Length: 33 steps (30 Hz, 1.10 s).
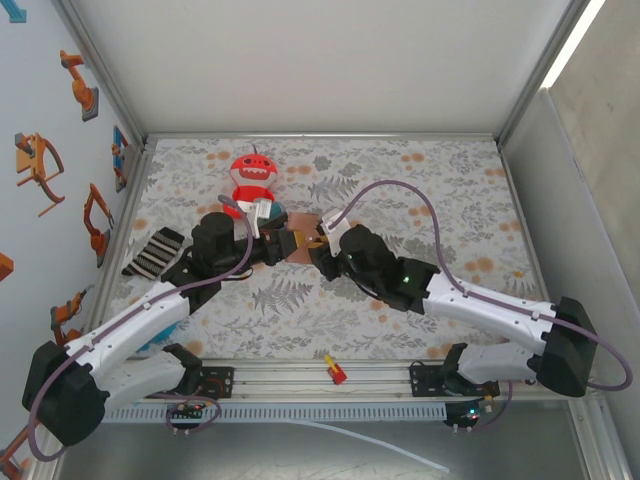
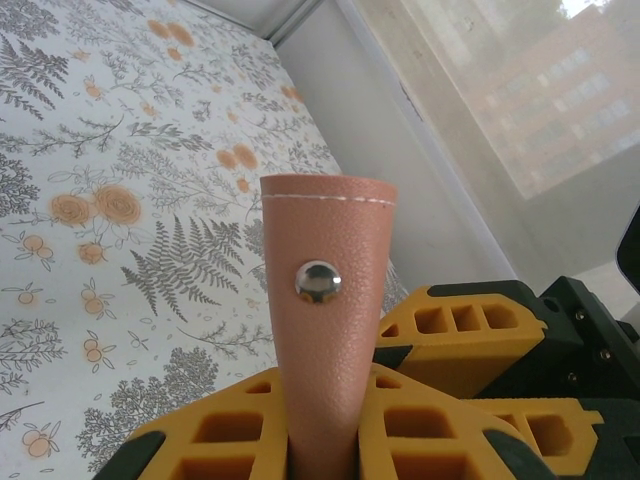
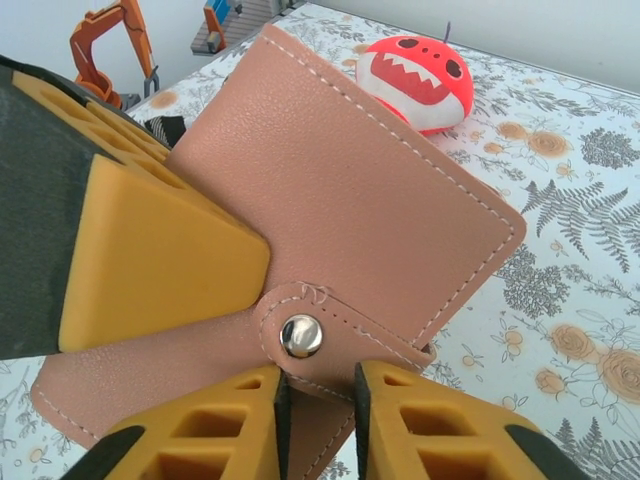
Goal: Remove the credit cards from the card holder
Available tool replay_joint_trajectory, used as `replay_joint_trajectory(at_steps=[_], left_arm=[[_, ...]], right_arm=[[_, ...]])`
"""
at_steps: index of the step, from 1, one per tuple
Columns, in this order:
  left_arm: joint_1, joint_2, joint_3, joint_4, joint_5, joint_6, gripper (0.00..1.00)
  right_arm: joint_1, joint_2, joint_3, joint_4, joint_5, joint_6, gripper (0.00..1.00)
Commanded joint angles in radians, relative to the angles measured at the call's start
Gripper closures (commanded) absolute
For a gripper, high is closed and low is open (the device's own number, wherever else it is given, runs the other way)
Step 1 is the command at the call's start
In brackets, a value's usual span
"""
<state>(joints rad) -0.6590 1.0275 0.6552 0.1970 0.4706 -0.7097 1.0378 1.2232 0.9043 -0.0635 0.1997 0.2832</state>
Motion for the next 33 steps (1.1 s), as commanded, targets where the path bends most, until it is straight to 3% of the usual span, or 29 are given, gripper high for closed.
replay_joint_trajectory(at_steps=[1,4,10,14,18,24,27,33], left_arm=[[-0.027,-0.03,0.054,0.056,0.183,-0.02,1.0],[-0.027,-0.032,0.055,0.041,0.183,-0.013,1.0],[-0.025,-0.045,0.06,-0.022,0.141,0.028,1.0],[-0.022,-0.053,0.065,-0.038,0.136,0.055,1.0],[-0.012,-0.069,0.065,-0.05,0.138,0.073,1.0],[0.024,-0.098,0.021,0.055,0.207,0.022,1.0],[0.029,-0.101,0.017,0.083,0.253,0.006,1.0],[0.03,-0.097,-0.002,0.16,0.303,-0.042,1.0]], right_arm=[[-0.018,-0.006,-0.018,0.01,0.052,0.034,0.83],[-0.021,-0.014,-0.013,0.008,0.03,0.043,0.87],[-0.027,-0.029,0.016,-0.032,-0.048,0.067,0.87],[-0.052,-0.055,0.025,-0.068,-0.102,0.134,0.73],[-0.109,-0.139,-0.026,-0.018,-0.233,0.199,0.6],[-0.152,-0.233,-0.087,0.067,-0.338,0.249,0.35],[-0.186,-0.245,-0.114,0.146,-0.417,0.293,0.3],[-0.205,-0.225,-0.12,0.224,-0.483,0.31,0.29]])
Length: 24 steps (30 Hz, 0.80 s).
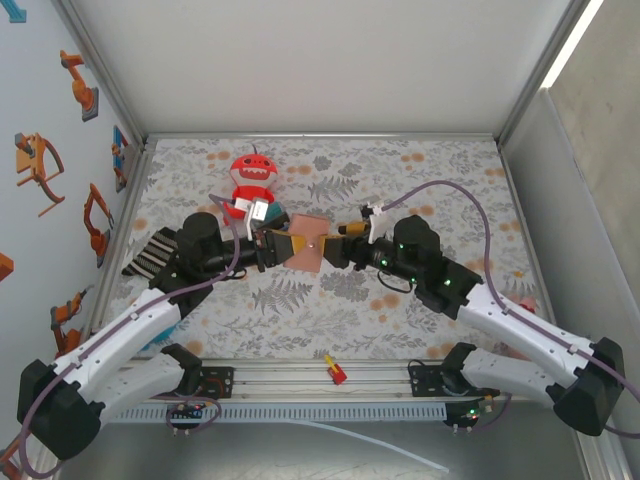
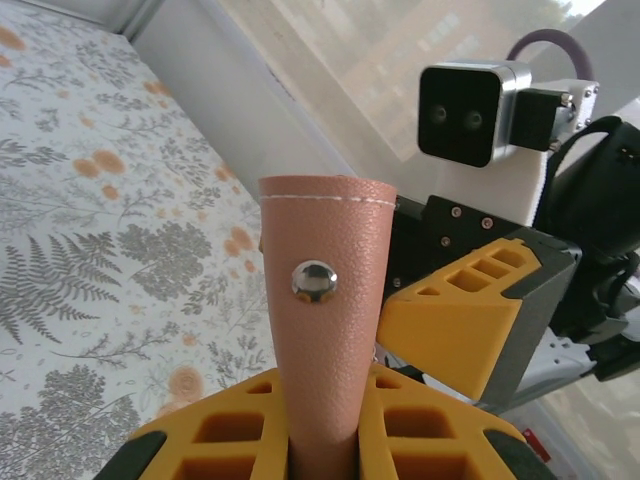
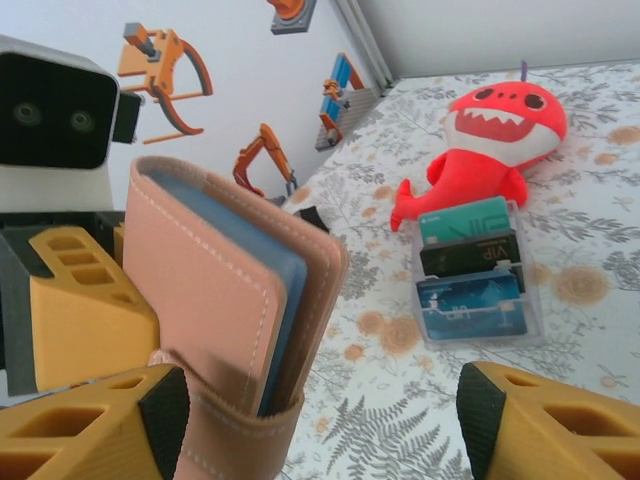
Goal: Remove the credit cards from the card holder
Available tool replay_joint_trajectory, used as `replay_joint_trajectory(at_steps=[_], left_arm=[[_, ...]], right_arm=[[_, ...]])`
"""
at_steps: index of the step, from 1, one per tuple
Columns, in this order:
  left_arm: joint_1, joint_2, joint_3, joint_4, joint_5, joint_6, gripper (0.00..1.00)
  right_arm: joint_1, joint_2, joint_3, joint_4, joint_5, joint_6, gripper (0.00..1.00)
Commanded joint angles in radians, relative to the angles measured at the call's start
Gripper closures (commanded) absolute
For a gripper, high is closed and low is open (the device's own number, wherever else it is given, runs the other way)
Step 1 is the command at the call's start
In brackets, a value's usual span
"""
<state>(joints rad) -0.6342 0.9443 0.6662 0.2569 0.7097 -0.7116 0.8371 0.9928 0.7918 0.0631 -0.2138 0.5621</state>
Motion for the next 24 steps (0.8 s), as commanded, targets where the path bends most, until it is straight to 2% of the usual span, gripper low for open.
replay_joint_trajectory(at_steps=[1,5,9,11,13,17,24], left_arm=[[0.005,-0.009,-0.016,0.109,0.068,-0.048,1.0],[0.002,0.018,-0.021,0.149,0.114,-0.076,1.0],[0.003,0.019,-0.019,0.133,0.134,-0.074,0.99],[0.009,0.002,-0.017,0.087,0.134,-0.053,0.91],[0.018,-0.022,-0.019,0.031,0.134,-0.026,0.81],[0.042,-0.076,-0.031,-0.065,0.134,0.023,0.66],[0.049,-0.08,-0.047,-0.064,0.143,0.02,0.6]], right_arm=[[-0.003,0.013,-0.005,0.113,-0.081,0.033,0.3],[-0.004,0.053,0.015,0.157,-0.123,0.042,0.4],[-0.007,0.076,0.029,0.175,-0.142,0.045,0.69],[-0.013,0.075,0.028,0.179,-0.142,0.048,0.84],[-0.019,0.062,0.023,0.177,-0.138,0.05,0.91],[-0.036,0.039,0.006,0.183,-0.143,0.062,0.92],[-0.043,0.049,0.002,0.215,-0.184,0.091,0.95]])
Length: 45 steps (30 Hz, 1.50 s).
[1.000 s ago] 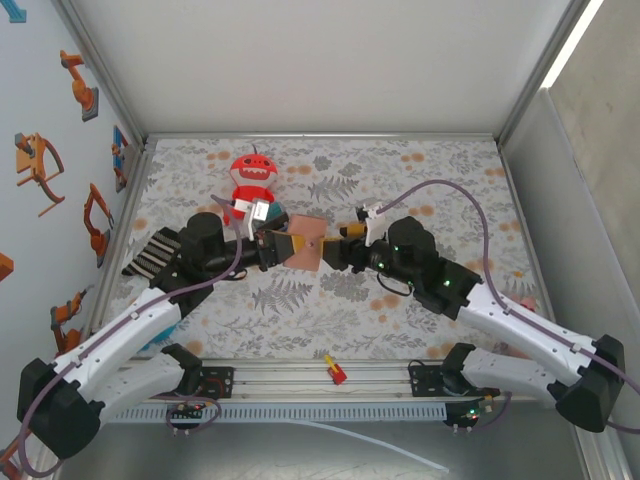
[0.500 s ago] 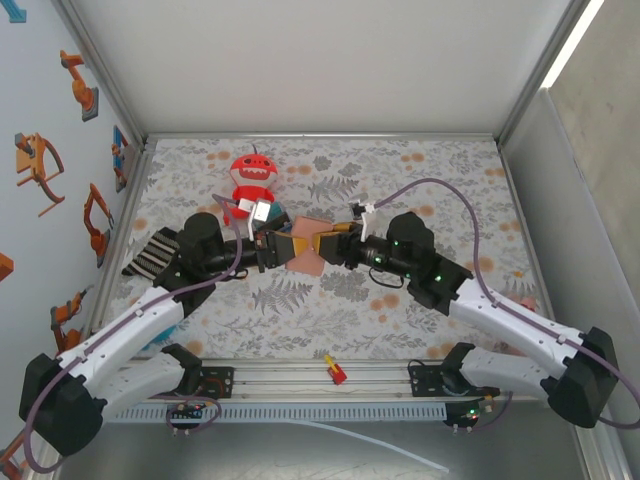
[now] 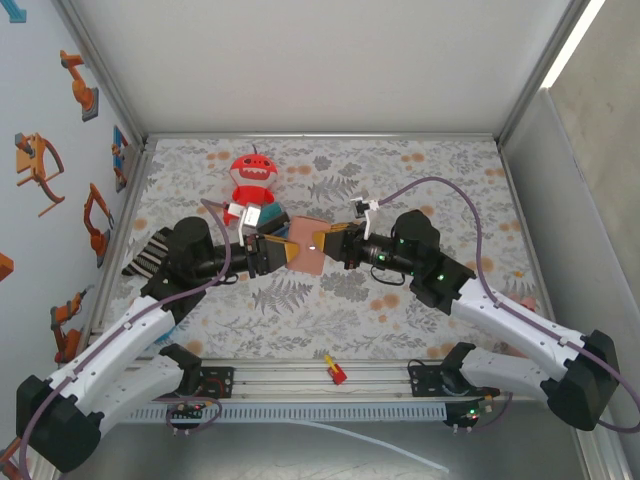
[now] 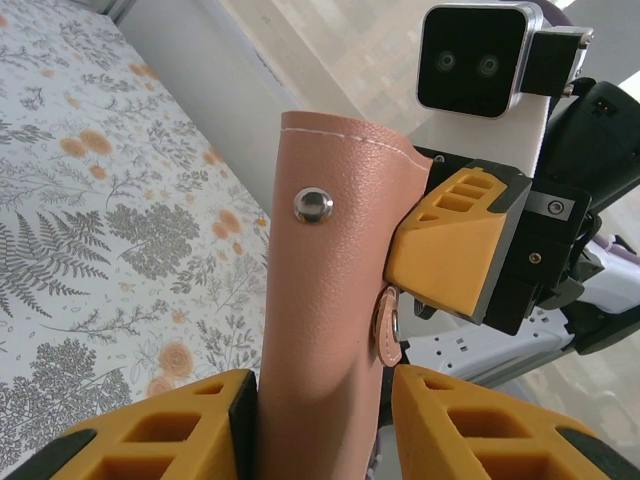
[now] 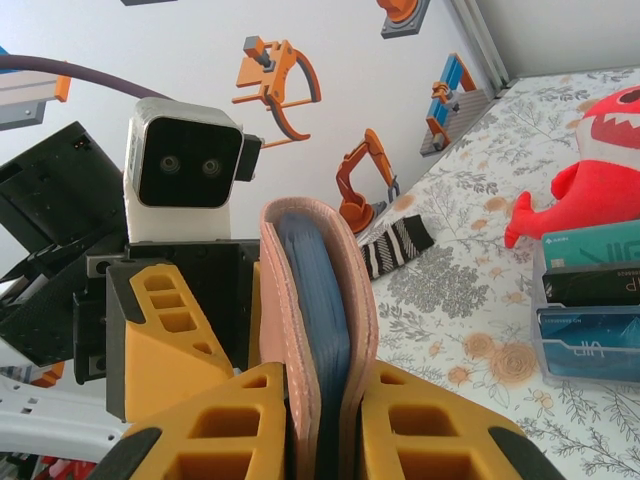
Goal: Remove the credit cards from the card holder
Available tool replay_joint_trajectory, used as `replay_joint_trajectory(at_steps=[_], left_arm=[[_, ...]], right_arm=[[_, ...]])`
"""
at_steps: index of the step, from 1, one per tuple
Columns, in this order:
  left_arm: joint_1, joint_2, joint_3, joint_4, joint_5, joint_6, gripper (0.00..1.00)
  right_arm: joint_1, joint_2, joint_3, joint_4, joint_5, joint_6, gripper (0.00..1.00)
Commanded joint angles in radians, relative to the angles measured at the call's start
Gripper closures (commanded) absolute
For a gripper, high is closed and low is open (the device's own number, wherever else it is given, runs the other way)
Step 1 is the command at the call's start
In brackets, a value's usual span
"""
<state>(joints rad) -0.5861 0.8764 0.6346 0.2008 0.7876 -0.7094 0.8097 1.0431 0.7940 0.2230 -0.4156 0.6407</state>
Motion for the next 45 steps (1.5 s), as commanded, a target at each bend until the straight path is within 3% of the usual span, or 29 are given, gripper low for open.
replay_joint_trajectory(at_steps=[1,4,10,11,13,18,23,29,45], left_arm=[[0.001,-0.008,-0.017,-0.003,0.068,0.018,0.6],[0.0,0.002,-0.016,0.003,0.081,0.017,0.65],[0.0,0.004,-0.012,-0.019,0.087,0.041,0.92],[-0.001,0.005,-0.007,-0.028,0.085,0.05,0.94],[-0.001,0.007,0.004,-0.06,0.063,0.078,0.97],[-0.003,0.007,0.005,-0.125,-0.112,0.167,1.0],[-0.014,0.018,-0.007,-0.12,-0.28,0.22,1.0],[-0.049,0.059,0.018,-0.135,-0.434,0.265,1.0],[-0.099,0.125,0.053,-0.136,-0.488,0.252,1.0]], right_arm=[[-0.015,0.001,-0.001,0.056,0.018,0.013,0.96],[-0.017,0.004,-0.002,0.058,0.02,0.013,0.96],[-0.029,0.005,-0.006,0.044,0.035,0.014,0.95],[-0.029,0.005,-0.004,0.036,0.038,0.013,0.92],[-0.03,0.006,0.006,-0.005,0.061,0.011,0.74],[-0.029,0.002,0.056,-0.191,0.194,0.024,0.55],[-0.026,-0.01,0.076,-0.316,0.312,0.081,0.55],[0.034,0.034,0.128,-0.398,0.394,0.109,0.63],[0.085,0.288,0.304,-0.466,0.371,0.119,0.7]])
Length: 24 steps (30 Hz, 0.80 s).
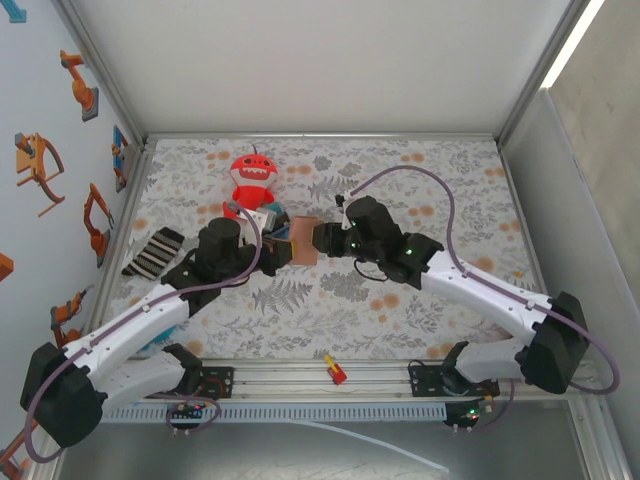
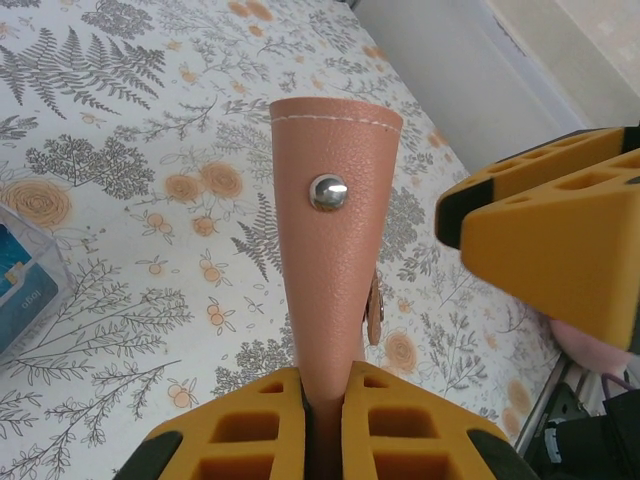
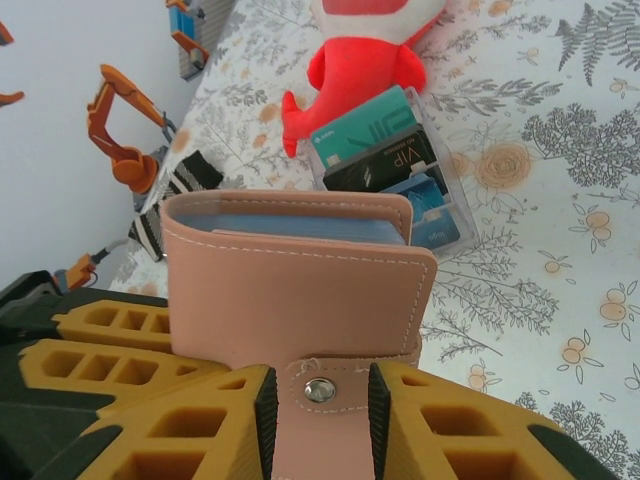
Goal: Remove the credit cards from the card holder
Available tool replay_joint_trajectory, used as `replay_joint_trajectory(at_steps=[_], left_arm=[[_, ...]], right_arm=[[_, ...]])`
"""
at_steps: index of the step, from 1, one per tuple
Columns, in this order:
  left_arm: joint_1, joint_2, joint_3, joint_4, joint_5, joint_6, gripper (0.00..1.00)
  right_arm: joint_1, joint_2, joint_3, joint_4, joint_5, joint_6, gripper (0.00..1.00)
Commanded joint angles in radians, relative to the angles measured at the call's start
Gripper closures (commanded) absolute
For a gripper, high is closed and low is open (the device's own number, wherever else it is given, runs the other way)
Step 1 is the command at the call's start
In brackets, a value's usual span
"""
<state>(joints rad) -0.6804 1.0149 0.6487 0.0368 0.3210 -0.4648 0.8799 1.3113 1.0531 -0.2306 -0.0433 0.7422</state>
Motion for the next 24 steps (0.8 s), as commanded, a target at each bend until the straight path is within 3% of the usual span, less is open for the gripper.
replay_joint_trajectory(at_steps=[1,13,18,24], left_arm=[[-0.005,-0.015,0.039,0.027,-0.026,0.007,1.0],[-0.007,-0.025,0.045,0.037,0.001,-0.007,1.0],[-0.008,-0.023,0.046,0.05,0.03,-0.016,1.0],[-0.01,-0.022,0.044,0.083,0.064,-0.035,1.0]], right_arm=[[0.02,0.03,0.052,-0.013,-0.003,0.016,0.7],[0.035,0.105,0.07,0.005,-0.007,0.018,0.69],[0.036,0.126,0.071,0.039,-0.033,0.014,0.64],[0.037,0.144,0.075,0.032,-0.024,0.011,0.68]])
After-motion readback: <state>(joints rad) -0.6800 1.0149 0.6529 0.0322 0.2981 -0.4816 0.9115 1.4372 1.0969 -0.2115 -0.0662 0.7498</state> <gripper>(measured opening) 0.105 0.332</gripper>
